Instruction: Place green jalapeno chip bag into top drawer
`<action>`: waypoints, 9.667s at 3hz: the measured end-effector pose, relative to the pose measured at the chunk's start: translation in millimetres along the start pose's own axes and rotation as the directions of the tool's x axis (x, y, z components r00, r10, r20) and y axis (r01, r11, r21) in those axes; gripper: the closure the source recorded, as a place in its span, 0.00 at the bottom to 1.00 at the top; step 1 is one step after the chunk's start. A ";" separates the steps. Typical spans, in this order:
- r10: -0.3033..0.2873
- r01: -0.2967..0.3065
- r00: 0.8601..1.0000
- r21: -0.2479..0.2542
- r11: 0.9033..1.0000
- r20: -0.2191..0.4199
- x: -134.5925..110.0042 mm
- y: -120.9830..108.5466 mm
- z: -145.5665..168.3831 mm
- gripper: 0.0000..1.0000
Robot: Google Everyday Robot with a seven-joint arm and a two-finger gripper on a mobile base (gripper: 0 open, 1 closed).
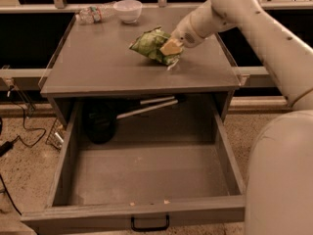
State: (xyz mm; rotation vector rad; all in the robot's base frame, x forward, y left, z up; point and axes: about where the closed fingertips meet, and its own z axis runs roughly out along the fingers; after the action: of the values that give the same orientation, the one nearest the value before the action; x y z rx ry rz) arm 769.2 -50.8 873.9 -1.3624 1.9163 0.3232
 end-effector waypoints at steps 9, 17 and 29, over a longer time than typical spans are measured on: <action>0.237 -0.234 0.956 -0.039 0.971 0.172 -24.8 111.9 -183.2 1.00; 0.201 -0.183 0.972 -0.146 0.972 0.121 107.9 278.4 -51.6 1.00; 0.205 -0.171 0.970 -0.240 0.956 0.127 194.8 341.6 41.8 0.00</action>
Offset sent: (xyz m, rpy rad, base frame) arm -0.0968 -0.0797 0.0691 0.2935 0.0326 -0.1805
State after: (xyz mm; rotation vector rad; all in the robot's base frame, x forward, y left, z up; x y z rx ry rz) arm 452.9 -25.8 638.0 -1.2586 1.9295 0.7393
